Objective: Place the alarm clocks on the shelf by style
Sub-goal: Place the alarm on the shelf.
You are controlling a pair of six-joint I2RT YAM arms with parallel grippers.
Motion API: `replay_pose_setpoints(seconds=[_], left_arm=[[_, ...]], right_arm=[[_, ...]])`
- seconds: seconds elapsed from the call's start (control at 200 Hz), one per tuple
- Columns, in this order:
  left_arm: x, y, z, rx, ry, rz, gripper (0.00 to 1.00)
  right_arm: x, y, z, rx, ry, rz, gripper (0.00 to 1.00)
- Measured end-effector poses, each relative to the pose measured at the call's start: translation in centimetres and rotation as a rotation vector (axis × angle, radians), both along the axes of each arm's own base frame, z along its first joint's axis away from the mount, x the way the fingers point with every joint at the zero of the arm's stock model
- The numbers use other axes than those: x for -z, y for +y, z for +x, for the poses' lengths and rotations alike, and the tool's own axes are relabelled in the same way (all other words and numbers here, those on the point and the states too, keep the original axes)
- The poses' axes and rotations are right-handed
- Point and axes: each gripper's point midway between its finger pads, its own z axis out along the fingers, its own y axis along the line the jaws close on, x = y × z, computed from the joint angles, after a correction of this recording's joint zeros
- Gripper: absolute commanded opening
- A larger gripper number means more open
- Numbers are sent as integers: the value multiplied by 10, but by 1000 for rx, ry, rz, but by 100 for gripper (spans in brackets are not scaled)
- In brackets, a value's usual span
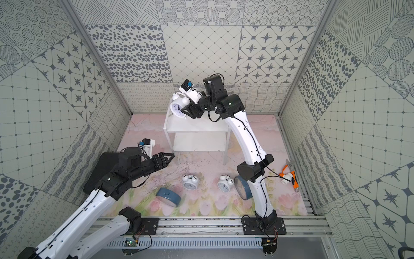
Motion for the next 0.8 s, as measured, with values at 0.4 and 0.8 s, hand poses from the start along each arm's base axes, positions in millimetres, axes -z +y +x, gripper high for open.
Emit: replay_pose_setpoints(seconds=[0.4,0.8], left_arm=[[-3,-2,3,3,-12,-8,63],[-3,-2,2,3,-15,-7,63]], right_arm=[[2,-8,10,61,-16,-24,73],[-2,-13,20,113,-36,-19,73]])
